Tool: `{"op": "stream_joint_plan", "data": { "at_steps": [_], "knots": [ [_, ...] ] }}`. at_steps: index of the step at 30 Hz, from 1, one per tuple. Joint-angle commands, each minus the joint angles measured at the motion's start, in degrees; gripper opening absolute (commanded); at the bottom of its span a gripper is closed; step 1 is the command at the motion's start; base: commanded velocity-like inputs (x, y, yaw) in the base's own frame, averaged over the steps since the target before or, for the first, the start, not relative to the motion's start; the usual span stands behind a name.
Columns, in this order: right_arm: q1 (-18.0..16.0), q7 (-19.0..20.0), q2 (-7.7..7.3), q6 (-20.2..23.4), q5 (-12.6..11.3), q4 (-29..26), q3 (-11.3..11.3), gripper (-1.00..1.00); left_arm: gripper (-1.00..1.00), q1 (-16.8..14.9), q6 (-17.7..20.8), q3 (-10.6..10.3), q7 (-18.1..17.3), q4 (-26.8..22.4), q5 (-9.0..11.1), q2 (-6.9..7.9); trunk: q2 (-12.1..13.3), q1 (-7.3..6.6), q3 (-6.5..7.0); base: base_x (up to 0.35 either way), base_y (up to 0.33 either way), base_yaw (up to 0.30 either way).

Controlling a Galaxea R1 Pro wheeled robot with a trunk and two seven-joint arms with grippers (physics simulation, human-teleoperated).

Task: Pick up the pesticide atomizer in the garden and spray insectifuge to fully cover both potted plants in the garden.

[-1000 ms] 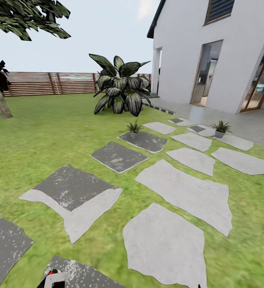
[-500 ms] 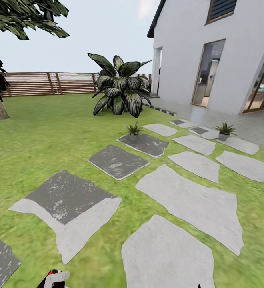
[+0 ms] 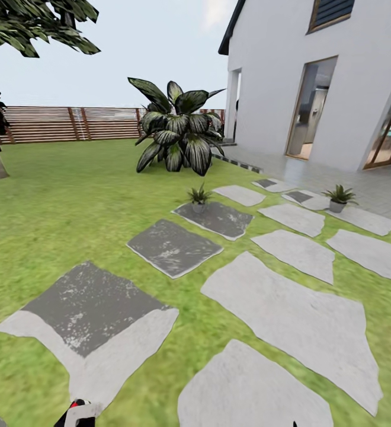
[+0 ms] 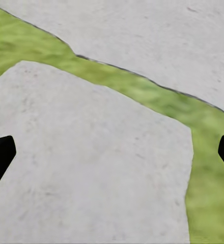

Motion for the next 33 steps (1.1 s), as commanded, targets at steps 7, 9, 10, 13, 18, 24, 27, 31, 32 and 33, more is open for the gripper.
{"op": "stream_joint_plan", "data": {
  "at_steps": [7,9,10,13,18,24,27,31,32,33],
  "knots": [
    [0.0,0.0,0.03,-0.2,0.3,0.0,-0.2,1.0,-1.0,0.0,-0.2,-0.1,0.0,0.0,0.1,0.0,0.0,0.02,-0.05,0.338,-0.001,0.0],
    [0.0,0.0,0.03,-0.2,0.3,0.0,-0.2,1.0,-1.0,0.0,-0.2,-0.1,0.0,0.0,0.1,0.0,0.0,0.02,-0.05,0.338,-0.045,0.0],
    [0.0,-0.1,0.03,-0.2,0.3,0.0,-0.2,1.0,-1.0,0.0,-0.2,-0.1,0.0,0.0,0.1,0.0,0.0,0.02,-0.05,0.338,-0.068,0.0],
    [0.0,-0.3,0.03,-0.2,0.2,0.0,-0.2,1.0,-1.0,0.0,-0.2,0.0,0.0,0.0,0.1,0.0,0.0,0.02,-0.05,0.338,-0.079,0.0],
    [0.0,-0.4,0.03,-0.2,0.1,-0.1,-0.2,1.0,-1.0,0.0,-0.2,0.0,0.0,0.0,0.3,0.0,0.0,0.02,-0.05,0.336,-0.089,0.0],
    [0.0,-0.4,0.03,-0.3,-0.1,-0.1,-0.2,1.0,-1.0,0.0,-0.2,0.0,0.0,0.0,0.4,-0.07,0.0,0.02,-0.09,0.323,-0.111,0.083],
    [0.0,-0.4,0.03,-0.3,-0.1,-0.1,-0.2,1.0,-1.0,0.0,-0.2,0.0,0.1,0.0,0.4,-0.16,0.0,0.02,-0.13,0.312,-0.129,0.137],
    [0.0,-0.4,0.03,-0.3,-0.1,0.0,-0.2,1.0,-1.0,0.0,-0.2,0.2,0.1,-0.1,0.6,-0.17,0.0,0.02,-0.14,0.31,-0.133,0.024],
    [0.0,-0.4,0.03,-0.3,-0.1,0.0,-0.2,1.0,-1.0,0.0,-0.2,0.2,0.1,-0.1,0.6,-0.17,0.0,0.02,-0.14,0.311,-0.133,0.008],
    [0.0,-0.3,0.03,-0.3,-0.1,0.0,-0.2,1.0,-1.0,0.0,-0.2,0.3,0.1,-0.1,0.6,-0.17,0.0,0.02,-0.14,0.316,-0.126,0.004]
  ]
}}
